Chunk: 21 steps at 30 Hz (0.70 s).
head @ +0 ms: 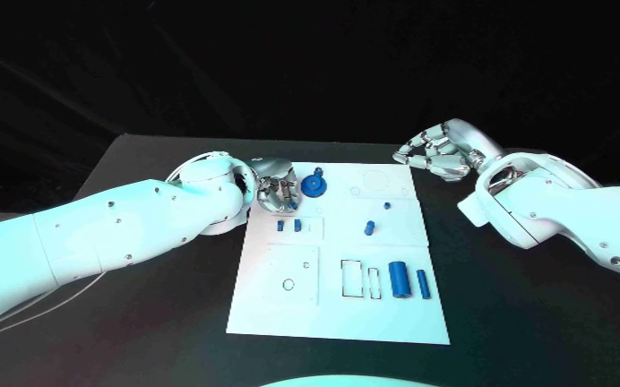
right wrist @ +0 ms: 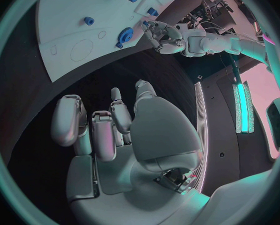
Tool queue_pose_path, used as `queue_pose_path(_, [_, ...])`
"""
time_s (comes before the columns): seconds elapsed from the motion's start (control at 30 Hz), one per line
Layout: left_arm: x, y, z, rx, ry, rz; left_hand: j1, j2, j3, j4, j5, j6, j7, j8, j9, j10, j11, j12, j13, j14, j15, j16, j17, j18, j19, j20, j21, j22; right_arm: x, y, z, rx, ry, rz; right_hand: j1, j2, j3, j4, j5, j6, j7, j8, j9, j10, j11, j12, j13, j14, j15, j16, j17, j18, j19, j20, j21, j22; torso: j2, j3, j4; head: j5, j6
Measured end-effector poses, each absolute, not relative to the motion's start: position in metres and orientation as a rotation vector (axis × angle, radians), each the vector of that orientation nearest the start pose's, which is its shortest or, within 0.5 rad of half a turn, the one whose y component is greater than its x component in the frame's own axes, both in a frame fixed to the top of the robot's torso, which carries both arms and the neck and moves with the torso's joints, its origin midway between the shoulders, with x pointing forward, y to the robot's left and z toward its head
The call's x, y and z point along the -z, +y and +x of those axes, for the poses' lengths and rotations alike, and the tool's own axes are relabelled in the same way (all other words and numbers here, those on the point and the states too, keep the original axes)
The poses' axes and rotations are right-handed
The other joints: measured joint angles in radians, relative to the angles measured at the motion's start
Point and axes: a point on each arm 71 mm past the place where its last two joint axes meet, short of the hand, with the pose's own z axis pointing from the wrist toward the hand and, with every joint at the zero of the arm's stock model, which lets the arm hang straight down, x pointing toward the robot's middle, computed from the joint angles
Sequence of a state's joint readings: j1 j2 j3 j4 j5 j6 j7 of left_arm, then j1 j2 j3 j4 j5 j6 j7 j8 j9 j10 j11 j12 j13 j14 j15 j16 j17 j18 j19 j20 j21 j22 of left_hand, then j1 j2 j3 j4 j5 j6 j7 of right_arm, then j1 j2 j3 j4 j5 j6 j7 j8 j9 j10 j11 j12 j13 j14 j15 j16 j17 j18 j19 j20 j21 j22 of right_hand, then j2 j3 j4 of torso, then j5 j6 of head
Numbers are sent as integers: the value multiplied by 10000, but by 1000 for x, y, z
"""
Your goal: Assemble the parts on the task board
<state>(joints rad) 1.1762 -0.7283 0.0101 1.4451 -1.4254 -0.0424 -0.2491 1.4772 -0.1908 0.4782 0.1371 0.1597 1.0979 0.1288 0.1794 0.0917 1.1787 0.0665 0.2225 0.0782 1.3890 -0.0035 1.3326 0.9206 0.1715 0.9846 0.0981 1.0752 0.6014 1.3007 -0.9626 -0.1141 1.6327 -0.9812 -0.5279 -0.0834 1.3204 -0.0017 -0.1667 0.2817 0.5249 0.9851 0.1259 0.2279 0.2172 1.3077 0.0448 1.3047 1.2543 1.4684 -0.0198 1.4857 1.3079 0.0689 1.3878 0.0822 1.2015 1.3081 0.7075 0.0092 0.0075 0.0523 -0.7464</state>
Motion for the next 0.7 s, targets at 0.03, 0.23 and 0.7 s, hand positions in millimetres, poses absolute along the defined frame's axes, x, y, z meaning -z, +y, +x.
queue_pose_path(0.03, [203,168,498,5587,19423,1517,-23,-23,20,-20,0,-54,54,-52,-6,0,0,-42,0,-26,26,0,-25,-1,0,0,0,-5,151,-241,477,-7939,15750,3535,0,0,0,0,0,0,0,0,0,0,0,0,0,0,0,0,0,0,0,0,0,0,0,0,0,0,0])
queue_pose_path(0.23, [205,168,498,5551,19484,1519,-96,-96,24,-24,0,-433,205,-385,-135,-108,106,-213,4,-115,114,-77,-186,-1,-37,37,0,-17,151,-241,477,-7933,15749,3537,0,0,0,0,0,0,0,0,0,0,0,0,0,0,0,0,-1,0,0,0,0,-1,0,0,3,0,0])
queue_pose_path(0.7, [205,169,497,5488,19512,1481,-296,-296,-4,4,0,-874,333,-742,-242,-162,234,-371,34,-220,219,-142,-475,0,-108,108,-39,-66,152,-243,477,-7891,15737,3558,0,0,0,0,0,0,0,0,10,0,0,0,-25,0,0,-39,-2,0,0,0,-69,-3,0,5,0,5,-29])
